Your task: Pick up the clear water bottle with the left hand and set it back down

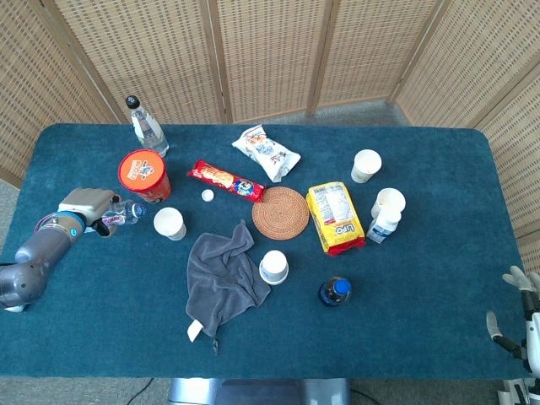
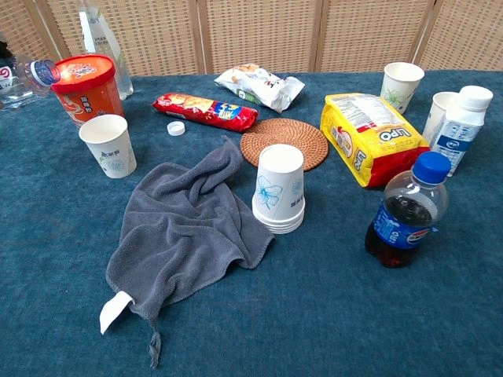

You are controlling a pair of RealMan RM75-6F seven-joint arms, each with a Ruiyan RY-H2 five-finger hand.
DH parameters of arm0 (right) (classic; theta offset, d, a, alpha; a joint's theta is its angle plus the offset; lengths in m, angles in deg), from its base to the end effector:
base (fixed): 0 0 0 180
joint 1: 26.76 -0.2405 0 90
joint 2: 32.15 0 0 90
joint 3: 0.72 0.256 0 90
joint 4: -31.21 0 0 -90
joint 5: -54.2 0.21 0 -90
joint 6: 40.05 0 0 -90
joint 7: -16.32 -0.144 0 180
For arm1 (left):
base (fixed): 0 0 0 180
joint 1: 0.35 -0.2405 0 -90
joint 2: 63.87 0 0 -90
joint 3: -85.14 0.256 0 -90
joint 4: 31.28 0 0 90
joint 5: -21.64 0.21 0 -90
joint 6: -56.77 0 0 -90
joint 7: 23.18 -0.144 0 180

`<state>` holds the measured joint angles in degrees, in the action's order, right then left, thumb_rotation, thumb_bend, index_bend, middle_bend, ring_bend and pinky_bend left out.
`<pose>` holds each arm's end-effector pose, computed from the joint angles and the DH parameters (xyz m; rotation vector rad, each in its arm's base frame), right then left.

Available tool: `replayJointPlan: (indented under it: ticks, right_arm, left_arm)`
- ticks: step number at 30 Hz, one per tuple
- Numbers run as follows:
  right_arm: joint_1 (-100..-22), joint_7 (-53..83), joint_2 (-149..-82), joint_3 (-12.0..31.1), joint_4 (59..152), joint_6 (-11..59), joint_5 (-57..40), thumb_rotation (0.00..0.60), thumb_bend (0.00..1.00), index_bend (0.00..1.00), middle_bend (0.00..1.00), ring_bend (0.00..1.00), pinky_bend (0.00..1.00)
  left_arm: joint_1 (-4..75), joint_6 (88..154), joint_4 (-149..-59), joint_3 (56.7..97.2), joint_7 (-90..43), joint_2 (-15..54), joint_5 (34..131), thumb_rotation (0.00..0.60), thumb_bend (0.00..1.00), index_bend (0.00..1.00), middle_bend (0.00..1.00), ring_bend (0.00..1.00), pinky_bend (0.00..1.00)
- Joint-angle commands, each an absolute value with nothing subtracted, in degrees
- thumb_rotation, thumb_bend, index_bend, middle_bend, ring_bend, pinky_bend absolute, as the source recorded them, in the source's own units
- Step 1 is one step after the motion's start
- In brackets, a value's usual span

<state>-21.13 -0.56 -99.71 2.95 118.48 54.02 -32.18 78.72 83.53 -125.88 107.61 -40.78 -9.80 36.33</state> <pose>-0.3398 -0.1231 0.1701 1.0930 -1.0460 1.0822 -0.1943 0.3957 0.1501 -1.7341 -1.2109 -0.1497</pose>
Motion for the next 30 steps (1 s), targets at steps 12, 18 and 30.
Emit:
replayJointPlan:
  ticks: [12,18,30]
  right_arm:
    - [-20.8,-1.0,-100.2,3.2,118.0,54.3,-31.9,0.600,0.45,0.00,0.24,0.01,0.23]
    - [-20.7,-1.5,-100.4,3.3,117.6,54.4,-31.8,0.600,0.45,0.00,0.24,0.01,0.23]
    - [-20.4,-2.3,-100.9,3.4,116.7,54.3,-31.4,0.600,0.45,0.00,0.24,0.01,0.23]
  left_arm:
    - [83.7,83.4,-125.3,111.6,-42.7,-7.8,32.6,0.600,0.51,0.36,0.33,0.36,0.46]
    - [85.3,83.3,-125.2,113.2,-43.3,-7.1,31.6,0.600,0.51,0.36,0.33,0.36,0.46]
    - [89.8,84.7,-125.2,117.5,-46.0,-4.4,27.9,0.600,0.52,0.37,0.33,0.36,0.46]
